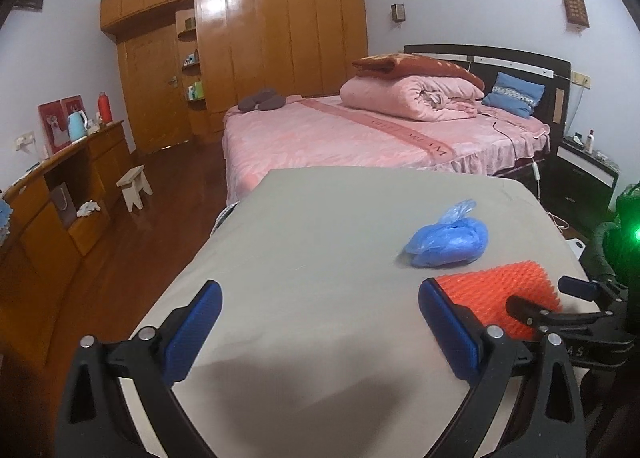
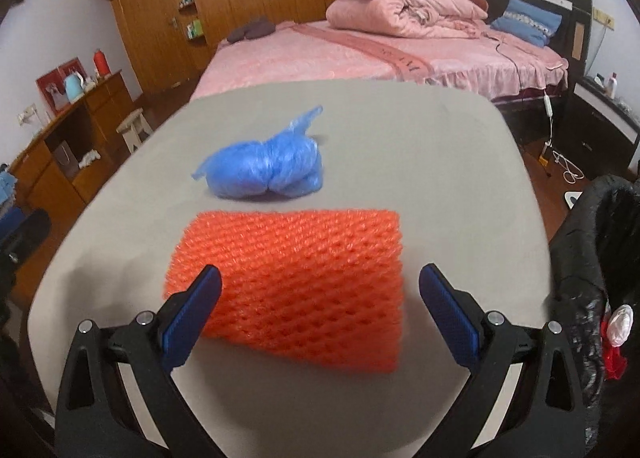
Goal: Collect trash
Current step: 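Return to the bed and grasp the orange foam mesh with the right gripper, then grasp the blue plastic bag with the left gripper while the right holds the mesh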
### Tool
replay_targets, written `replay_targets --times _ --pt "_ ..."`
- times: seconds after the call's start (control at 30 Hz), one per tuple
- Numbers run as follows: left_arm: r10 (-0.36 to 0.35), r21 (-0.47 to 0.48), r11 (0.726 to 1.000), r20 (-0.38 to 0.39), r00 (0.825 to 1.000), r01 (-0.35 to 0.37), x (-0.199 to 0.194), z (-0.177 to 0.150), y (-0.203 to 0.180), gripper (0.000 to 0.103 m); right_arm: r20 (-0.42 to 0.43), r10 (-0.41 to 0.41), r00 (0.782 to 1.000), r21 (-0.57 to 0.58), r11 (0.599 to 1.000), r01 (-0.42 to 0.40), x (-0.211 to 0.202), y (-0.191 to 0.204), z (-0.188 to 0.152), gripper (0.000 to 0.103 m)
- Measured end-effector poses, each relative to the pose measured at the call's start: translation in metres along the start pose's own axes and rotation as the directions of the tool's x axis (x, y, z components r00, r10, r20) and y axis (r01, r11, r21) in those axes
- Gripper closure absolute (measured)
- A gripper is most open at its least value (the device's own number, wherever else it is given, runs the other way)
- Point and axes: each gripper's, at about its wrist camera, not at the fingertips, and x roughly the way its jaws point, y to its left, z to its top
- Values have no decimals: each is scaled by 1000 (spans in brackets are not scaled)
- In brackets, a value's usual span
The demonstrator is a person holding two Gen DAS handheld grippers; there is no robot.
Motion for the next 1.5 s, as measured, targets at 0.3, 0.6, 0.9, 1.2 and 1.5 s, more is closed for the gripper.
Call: replay_targets --times 0.3,0.6,0.9,1.2,1.5 --pt "1 -2 1000 -25 1000 -1 16 -4 2 6 -68 8 998 -6 1000 -8 16 1 -8 13" --pt "-15 0 1000 -33 999 15 19 -5 -8 6 -68 122 990 -23 992 -123 11 4 -9 54" --pt "-42 3 999 -31 999 42 19 -2 -21 6 -69 191 979 4 982 -191 -5 -10 -9 79" --pt "-102 4 995 -19 995 102 33 15 -50 7 -8 37 999 95 995 -36 -24 -58 9 79" --pt "-166 34 985 -53 985 168 81 40 -92 7 -22 -42 999 195 980 46 -3 -87 28 80"
